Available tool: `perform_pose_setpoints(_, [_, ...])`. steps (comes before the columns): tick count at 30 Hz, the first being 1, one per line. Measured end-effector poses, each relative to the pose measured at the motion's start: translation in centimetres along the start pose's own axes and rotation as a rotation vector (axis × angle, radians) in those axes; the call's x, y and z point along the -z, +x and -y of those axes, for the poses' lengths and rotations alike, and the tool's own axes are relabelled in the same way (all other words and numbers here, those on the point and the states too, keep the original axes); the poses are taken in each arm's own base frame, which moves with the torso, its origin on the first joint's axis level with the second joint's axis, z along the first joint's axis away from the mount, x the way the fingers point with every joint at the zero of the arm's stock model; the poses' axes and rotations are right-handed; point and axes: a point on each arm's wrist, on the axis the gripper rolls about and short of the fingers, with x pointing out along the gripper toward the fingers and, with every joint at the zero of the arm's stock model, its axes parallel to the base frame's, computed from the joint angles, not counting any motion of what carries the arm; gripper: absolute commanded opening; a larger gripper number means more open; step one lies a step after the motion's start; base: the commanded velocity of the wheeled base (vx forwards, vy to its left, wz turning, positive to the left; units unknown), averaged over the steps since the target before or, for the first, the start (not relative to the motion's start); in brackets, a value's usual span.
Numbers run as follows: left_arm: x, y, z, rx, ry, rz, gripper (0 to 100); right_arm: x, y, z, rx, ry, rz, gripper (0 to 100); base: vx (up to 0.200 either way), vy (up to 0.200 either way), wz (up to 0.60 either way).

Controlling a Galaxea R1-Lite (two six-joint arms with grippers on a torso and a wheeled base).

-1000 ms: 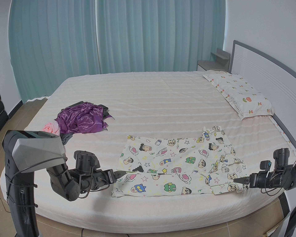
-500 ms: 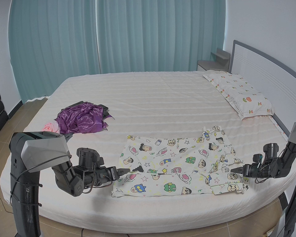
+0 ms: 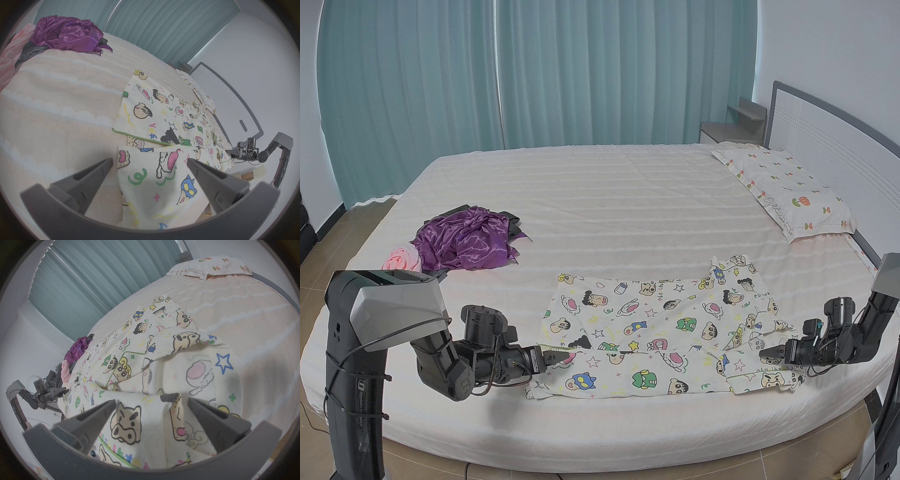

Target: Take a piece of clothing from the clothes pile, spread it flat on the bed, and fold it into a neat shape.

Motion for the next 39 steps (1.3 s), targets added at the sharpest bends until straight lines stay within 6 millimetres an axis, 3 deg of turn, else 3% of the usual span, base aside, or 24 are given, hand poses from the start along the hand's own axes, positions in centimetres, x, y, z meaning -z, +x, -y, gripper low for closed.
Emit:
perform_pose_setpoints(14, [-0.6,-0.4,0.7,-0.026,0.017,0.046,0,-0.2,-0.1,0.1,-0.007,0.0,0.013,0,0.0,0.0,0.0])
perform_pose_setpoints(26, [-2.1,-1.3,2.0,-0.071,0.045,0.154,0,-1.6,-1.1,0.4,-0.022,0.003,0.145,0,0.0,0.0,0.0])
perform_pose_setpoints(39, [-2.2,-0.4,1.6,-0.086,0.046,0.169,0,-1.7,-0.7,0.5,-0.022,-0.008,0.184,0,0.0,0.0,0.0])
